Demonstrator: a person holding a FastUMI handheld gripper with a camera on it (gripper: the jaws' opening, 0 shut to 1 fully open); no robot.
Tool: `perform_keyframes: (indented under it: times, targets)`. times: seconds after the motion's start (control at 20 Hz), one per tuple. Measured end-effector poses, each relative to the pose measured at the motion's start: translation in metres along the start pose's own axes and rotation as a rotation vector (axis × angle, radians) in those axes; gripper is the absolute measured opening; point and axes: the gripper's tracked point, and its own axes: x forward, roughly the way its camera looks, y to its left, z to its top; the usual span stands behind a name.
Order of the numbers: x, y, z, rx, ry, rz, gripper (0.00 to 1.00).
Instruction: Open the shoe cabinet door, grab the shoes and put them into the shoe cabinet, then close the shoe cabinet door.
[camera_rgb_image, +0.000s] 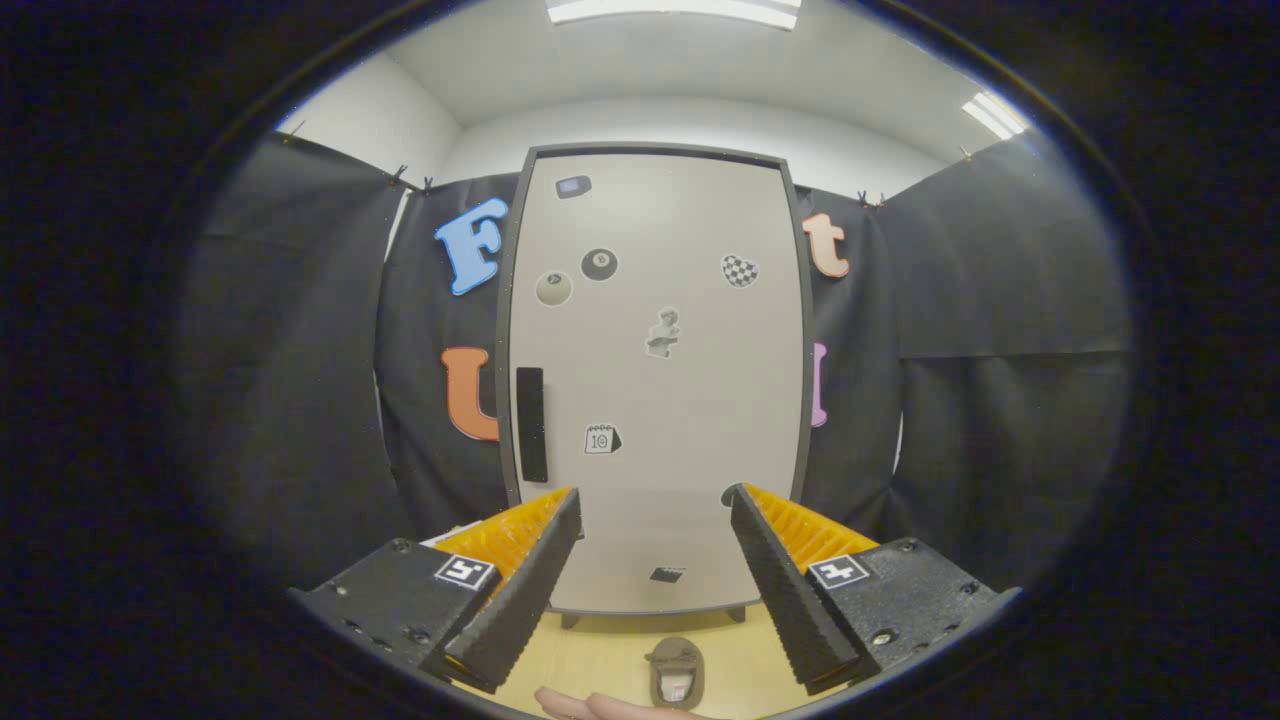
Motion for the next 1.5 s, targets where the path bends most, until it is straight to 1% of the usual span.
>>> perform_keyframes:
  times: [0.2,0.35,0.45,0.65,0.95,1.0,1.15,1.2,1.3,1.35,1.4,1.5]
  targets:
    - [0.022,0.017,0.001,-0.01,-0.008,0.026,0.99]
    - [0.042,0.043,0.001,0.005,-0.002,0.081,0.99]
    - [0.062,0.063,0.006,0.021,-0.028,0.125,0.99]
    - [0.099,0.104,0.013,0.002,-0.045,0.185,0.99]
    - [0.164,0.135,0.004,0.037,0.06,0.165,0.99]
    - [0.173,0.134,0.0,0.036,0.079,0.148,0.99]
    - [0.196,0.132,-0.006,0.07,0.111,0.131,0.98]
    - [0.196,0.132,-0.003,0.085,0.107,0.119,0.98]
    - [0.195,0.136,-0.002,0.07,0.101,0.102,0.92]
    - [0.198,0.141,0.001,0.066,0.095,0.108,0.91]
    - [0.195,0.143,-0.003,0.057,0.108,0.111,0.87]
    - [0.197,0.141,-0.002,0.056,0.097,0.095,0.7]
